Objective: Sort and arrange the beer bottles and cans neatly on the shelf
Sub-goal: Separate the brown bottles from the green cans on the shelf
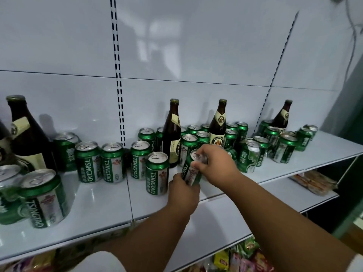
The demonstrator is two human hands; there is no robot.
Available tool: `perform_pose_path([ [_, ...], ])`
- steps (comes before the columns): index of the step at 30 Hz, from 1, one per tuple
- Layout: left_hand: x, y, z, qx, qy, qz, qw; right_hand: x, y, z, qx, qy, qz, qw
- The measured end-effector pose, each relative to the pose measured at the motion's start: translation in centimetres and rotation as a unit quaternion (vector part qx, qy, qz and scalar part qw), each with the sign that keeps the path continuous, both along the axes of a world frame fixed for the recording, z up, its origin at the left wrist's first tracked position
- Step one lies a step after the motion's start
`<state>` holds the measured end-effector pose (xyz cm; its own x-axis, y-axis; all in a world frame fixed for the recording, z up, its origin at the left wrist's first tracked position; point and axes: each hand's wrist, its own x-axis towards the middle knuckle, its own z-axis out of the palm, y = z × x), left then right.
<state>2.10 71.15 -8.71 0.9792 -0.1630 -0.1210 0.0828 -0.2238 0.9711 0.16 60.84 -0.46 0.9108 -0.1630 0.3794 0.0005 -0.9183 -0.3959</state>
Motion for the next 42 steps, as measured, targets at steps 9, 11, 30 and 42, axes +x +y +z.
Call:
perform_pose_path([
  [9,1.5,-2.3,0.4,-0.114,0.059,0.056,0.990,4.1,-0.3,1.4,-0.229,0.060,0.058,0.970],
  [11,1.9,-3.1,0.5,-0.126,0.062,0.075,0.987,5.0,-1.0,1.3,-0.242,0.059,0.081,0.965],
  [30,-3.8,-11.2,0.3,-0.016,-0.164,0.104,0.981,5.6,-14.9,2.0,-0.212,0.158,0.116,0.957],
  [42,-3.2,-15.6,-0.9,-0.033,-0.081,0.080,0.993,7.9,-15.9,-2.3,-0.382,0.101,0.137,0.908],
])
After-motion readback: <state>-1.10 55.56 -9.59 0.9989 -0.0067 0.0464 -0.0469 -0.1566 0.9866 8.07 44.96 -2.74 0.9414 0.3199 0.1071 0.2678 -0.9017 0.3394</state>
